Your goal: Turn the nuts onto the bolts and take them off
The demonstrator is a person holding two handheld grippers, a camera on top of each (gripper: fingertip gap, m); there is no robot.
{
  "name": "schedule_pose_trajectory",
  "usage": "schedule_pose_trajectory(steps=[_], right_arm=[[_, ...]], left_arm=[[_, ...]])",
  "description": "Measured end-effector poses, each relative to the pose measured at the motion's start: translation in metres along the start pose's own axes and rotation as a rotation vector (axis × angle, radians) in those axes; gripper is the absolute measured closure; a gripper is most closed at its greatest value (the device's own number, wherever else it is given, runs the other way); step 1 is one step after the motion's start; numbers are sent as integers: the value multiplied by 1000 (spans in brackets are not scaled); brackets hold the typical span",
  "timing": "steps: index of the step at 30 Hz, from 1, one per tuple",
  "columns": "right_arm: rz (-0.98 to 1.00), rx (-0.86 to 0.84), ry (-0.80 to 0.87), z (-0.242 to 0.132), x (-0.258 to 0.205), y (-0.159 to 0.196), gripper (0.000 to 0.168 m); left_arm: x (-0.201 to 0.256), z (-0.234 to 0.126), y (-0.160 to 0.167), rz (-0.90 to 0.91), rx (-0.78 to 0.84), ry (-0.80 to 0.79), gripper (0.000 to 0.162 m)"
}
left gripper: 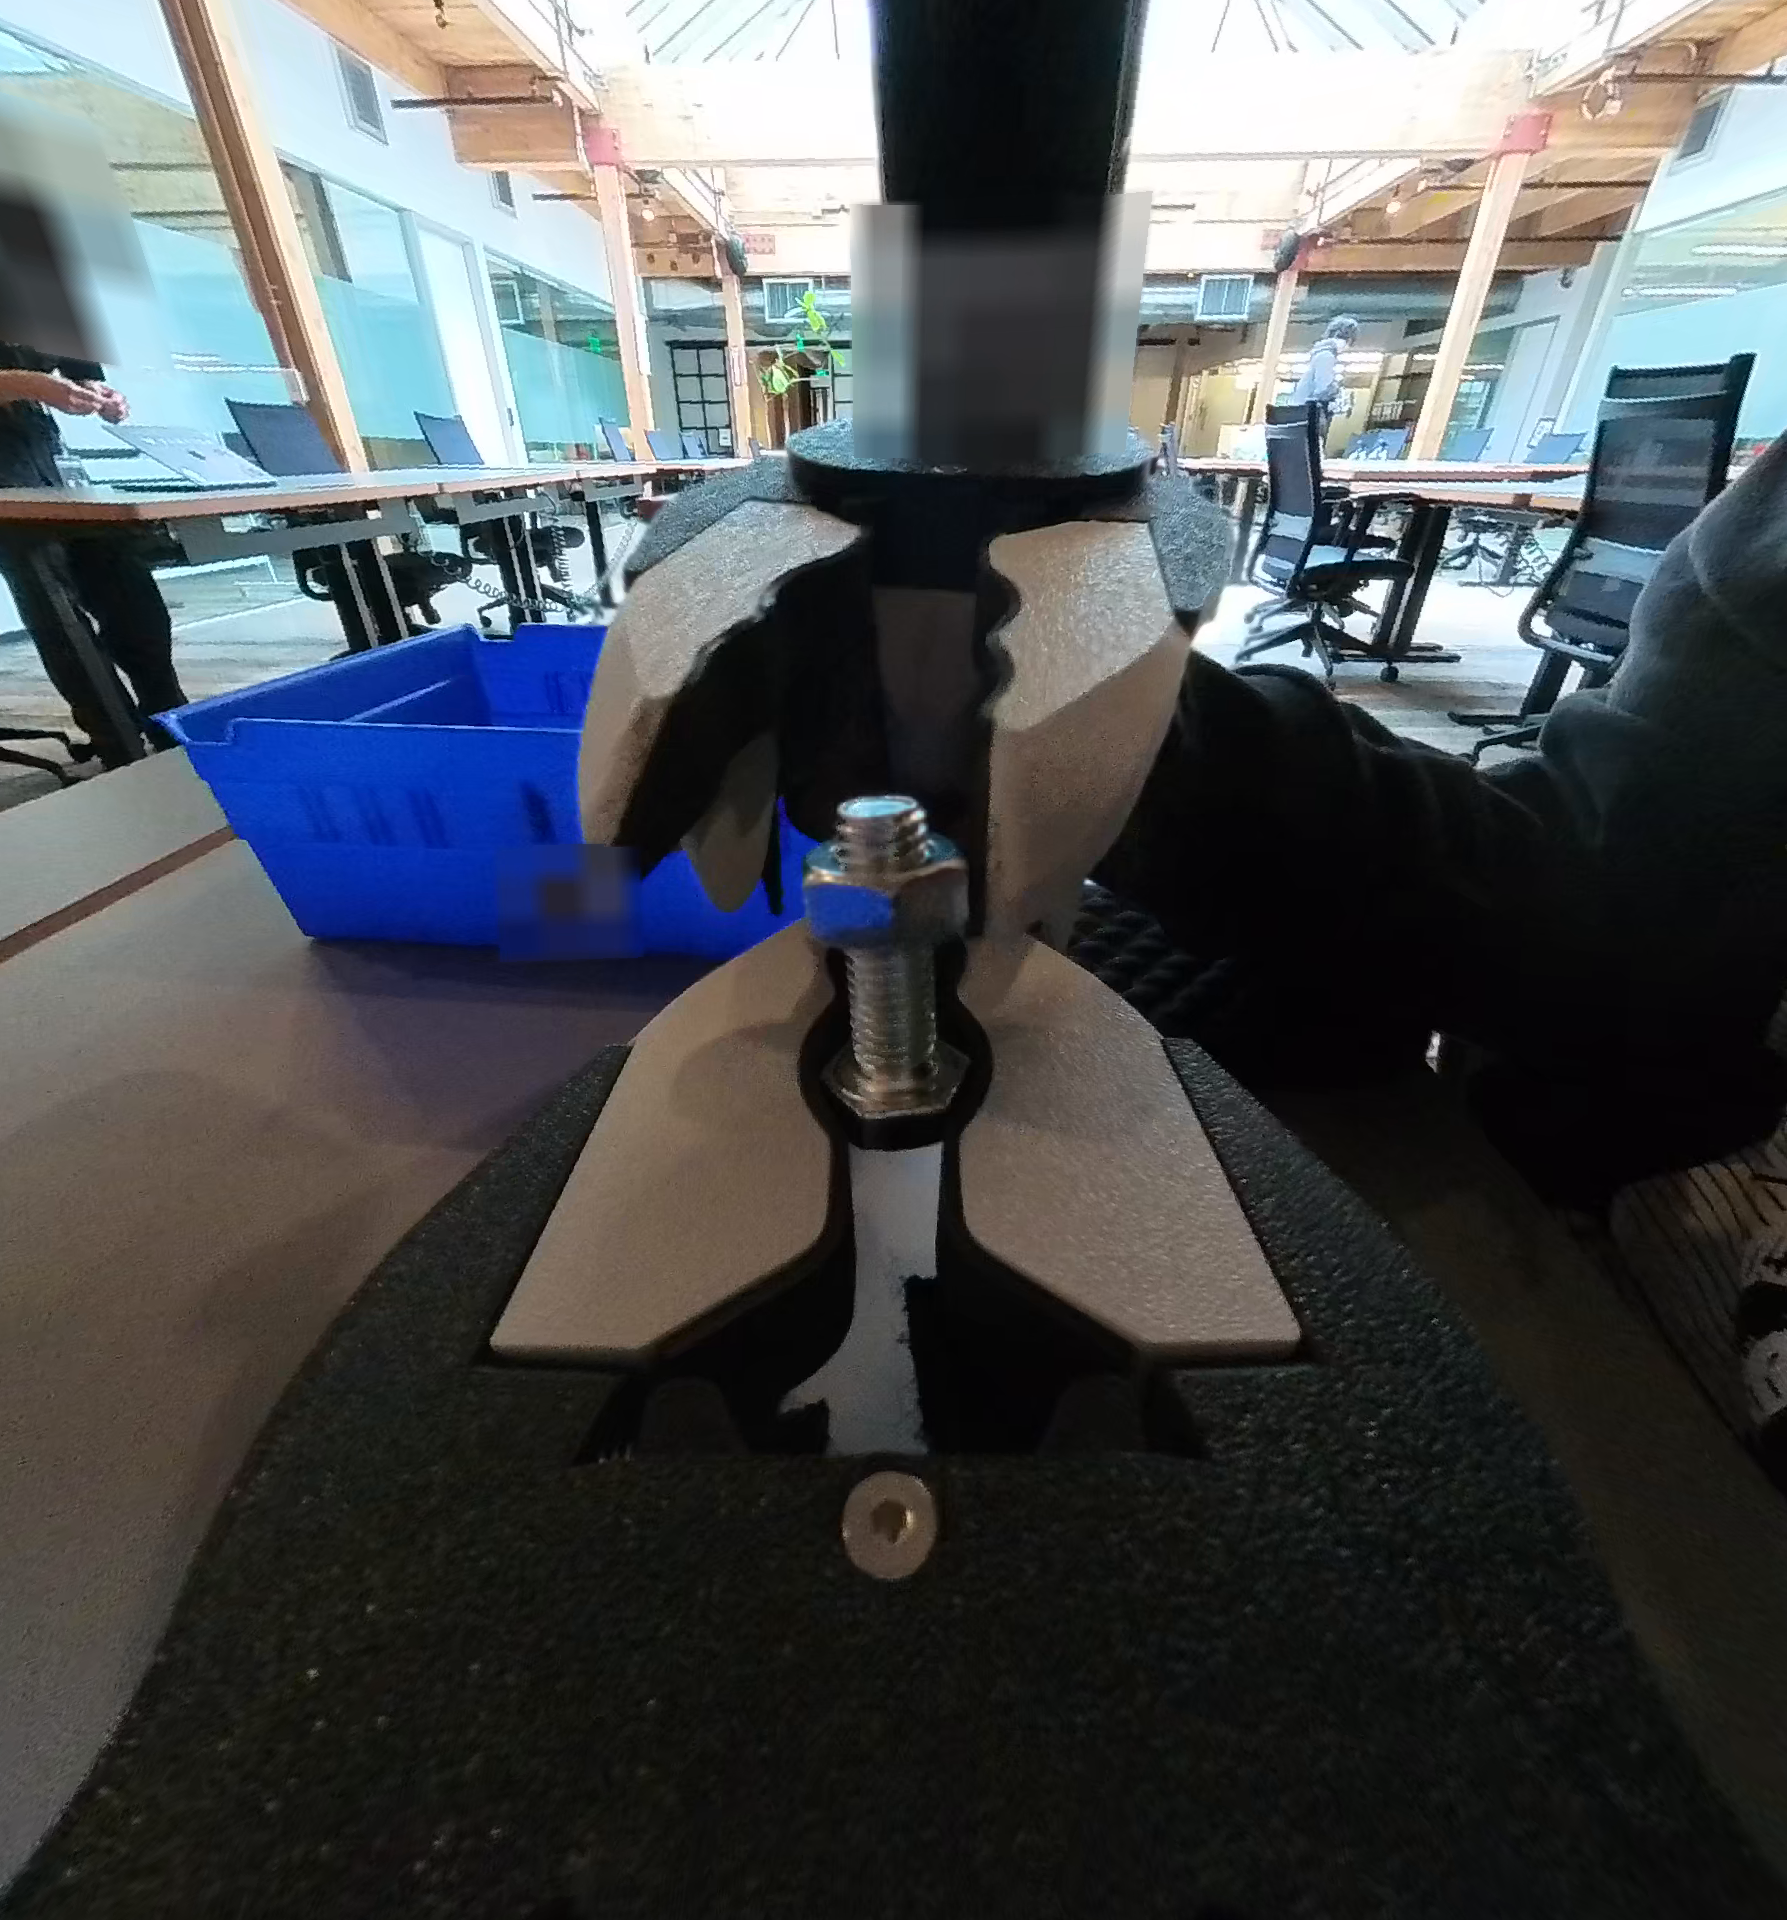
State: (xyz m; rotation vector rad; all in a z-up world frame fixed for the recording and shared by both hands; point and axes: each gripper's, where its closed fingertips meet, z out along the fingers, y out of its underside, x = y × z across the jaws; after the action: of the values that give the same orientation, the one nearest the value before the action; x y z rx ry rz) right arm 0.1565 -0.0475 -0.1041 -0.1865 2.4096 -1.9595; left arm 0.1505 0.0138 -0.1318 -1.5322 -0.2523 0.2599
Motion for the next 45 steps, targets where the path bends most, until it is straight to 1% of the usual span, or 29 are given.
schedule_pose_trajectory(steps=[1,2,3,4,5,7,8,11,13,15,16,19,20,22,25,26,27,31,32,33,35,37,38,39,43,44,45], right_arm=[[-3,1,-3,-4,1,1,132],[-9,3,12,-9,3,2,141],[-12,11,56,-15,11,2,157],[-6,24,83,-21,16,3,165],[8,41,84,-25,18,2,168],[22,71,67,-28,17,-2,168],[16,78,51,-26,13,-4,164],[2,62,-9,-15,1,-5,138],[-8,25,-15,-5,-3,-2,130],[-17,3,-4,2,-4,0,128],[-13,5,-4,5,-4,-1,128],[-2,6,-5,8,-4,-2,130],[-2,5,6,7,-2,-1,131],[2,12,-5,5,-2,-1,133],[-28,16,-31,-3,-6,0,146],[-32,19,-11,-7,-2,0,153],[-30,26,19,-12,4,0,168],[3,106,19,-23,8,-9,168],[-2,108,7,-21,5,-10,166],[-7,99,-3,-19,2,-10,159],[-15,66,-26,-11,-3,-6,140],[-14,37,-32,-2,-6,-4,131],[-12,30,-28,1,-6,-3,129],[-7,28,-25,4,-6,-4,129],[7,21,-8,9,-4,-3,129],[3,15,-5,8,-3,-2,130],[3,15,-1,7,-2,-2,130]], left_arm=[[0,0,0,-1,2,-1,149],[0,-1,-1,-1,5,0,150],[0,-1,-1,1,8,0,150],[0,-1,-1,2,8,0,150],[0,-1,-1,1,6,0,149],[0,0,-1,1,6,2,150],[0,0,-1,1,5,3,150],[0,-1,0,2,1,0,149],[0,-1,0,1,0,-2,149],[0,0,0,2,-3,0,150],[0,0,1,3,-4,2,153],[1,0,0,4,-3,5,153],[1,0,0,3,-2,6,147],[1,0,-1,1,2,5,148],[0,-1,-2,-3,11,3,149],[0,-2,-3,-5,18,4,149],[0,-2,-4,-4,22,6,150],[1,-1,-3,-1,15,9,150],[1,-1,-3,-1,14,8,150],[0,-1,-2,-1,13,7,150],[0,-2,-2,0,12,6,150],[0,-2,-2,0,11,5,149],[0,-1,-2,0,10,6,149],[1,-1,-2,1,8,7,153],[2,0,-1,5,2,11,153],[1,-1,-1,5,3,9,147],[1,-1,-1,3,5,8,153]])
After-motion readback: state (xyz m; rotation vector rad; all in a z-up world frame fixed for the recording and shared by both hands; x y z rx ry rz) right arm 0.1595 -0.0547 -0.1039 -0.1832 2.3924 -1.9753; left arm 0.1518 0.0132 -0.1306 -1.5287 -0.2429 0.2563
